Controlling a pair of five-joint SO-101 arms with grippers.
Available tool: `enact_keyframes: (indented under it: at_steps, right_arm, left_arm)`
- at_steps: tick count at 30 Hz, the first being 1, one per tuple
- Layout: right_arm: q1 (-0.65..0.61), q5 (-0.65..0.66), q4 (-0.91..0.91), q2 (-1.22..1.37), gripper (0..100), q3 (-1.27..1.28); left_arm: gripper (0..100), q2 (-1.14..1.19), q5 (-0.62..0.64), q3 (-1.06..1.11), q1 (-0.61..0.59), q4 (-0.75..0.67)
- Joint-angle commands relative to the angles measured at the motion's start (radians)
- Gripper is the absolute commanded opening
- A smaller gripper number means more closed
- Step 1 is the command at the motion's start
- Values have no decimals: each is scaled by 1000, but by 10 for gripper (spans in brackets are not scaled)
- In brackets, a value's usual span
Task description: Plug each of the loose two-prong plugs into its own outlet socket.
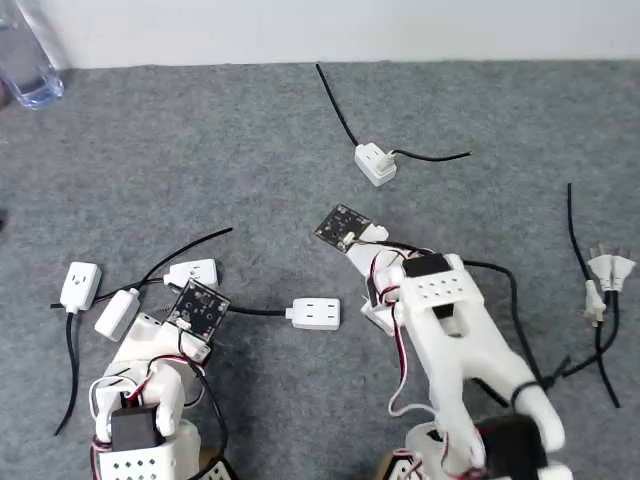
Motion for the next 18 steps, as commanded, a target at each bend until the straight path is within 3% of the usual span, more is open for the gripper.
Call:
enact_keyframes:
  at_steps: [1, 4, 8, 12, 18]
  right_arm:
    - [-70, 14, 131, -145, 8, -23]
    - [-131, 41, 294, -277, 8, -84]
    - [-255, 68, 530, -427, 8, -195]
    - [-394, 72, 679, -501, 9, -298]
    - [-406, 81, 722, -516, 9, -342]
  left_arm:
    - [214, -11, 40, -64, -35, -40]
    - [213, -11, 46, -147, -109, -158]
    - [182, -9, 117, -173, -107, -275]
    - [86, -9, 192, -179, 11, -242]
    - [35, -9, 334, -309, 193, -226]
